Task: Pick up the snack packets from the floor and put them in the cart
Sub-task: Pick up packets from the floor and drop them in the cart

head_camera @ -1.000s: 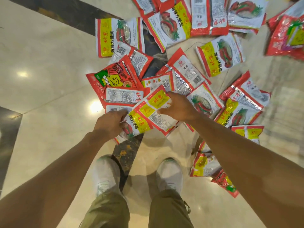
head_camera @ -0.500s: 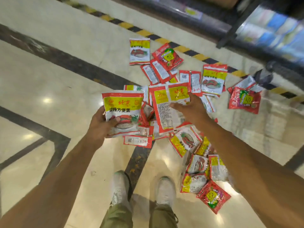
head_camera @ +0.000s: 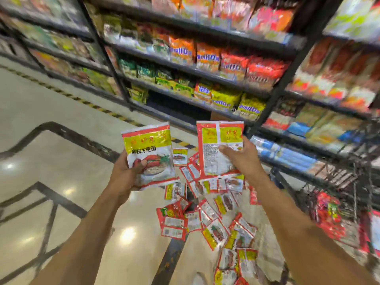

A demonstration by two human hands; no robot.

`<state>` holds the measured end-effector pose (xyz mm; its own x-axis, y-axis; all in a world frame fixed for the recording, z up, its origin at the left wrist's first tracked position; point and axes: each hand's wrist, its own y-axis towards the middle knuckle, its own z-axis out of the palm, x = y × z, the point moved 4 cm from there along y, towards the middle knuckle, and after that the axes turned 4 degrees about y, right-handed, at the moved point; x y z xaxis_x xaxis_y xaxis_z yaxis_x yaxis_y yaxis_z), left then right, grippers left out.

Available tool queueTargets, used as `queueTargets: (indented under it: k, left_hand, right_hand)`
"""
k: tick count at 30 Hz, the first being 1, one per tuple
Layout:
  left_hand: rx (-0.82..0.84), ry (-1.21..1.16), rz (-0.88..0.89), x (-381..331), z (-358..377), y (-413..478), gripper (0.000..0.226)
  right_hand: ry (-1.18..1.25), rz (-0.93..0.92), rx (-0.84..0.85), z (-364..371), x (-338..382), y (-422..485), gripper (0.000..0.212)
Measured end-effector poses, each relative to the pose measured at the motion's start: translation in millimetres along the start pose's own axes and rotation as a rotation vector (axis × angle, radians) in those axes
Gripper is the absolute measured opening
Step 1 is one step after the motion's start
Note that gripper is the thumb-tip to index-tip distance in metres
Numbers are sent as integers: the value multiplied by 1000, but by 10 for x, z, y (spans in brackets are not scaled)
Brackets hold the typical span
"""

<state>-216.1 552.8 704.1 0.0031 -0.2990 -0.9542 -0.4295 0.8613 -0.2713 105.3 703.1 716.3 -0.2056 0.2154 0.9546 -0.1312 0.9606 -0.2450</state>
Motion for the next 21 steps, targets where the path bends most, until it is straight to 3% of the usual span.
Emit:
queueTargets:
  k: [4, 8, 15, 21]
  left_hand:
    - [2, 13, 127, -1133, -31, -404, 37]
    - [16, 3, 215, -1992, -67, -901, 43]
    - [130, -21, 296, -2974, 291, -1899, 39]
    - [274, -21, 375, -3535, 1254, -2680, 44]
  right_hand:
    - [43, -131, -34, -295, 1114, -509, 23]
    - [107, -229, -94, -738, 2002, -1238, 26]
    - [126, -300, -226, -1831, 2871, -2547, 30]
    - [93, -329, -331, -2965, 3192, -3524, 49]
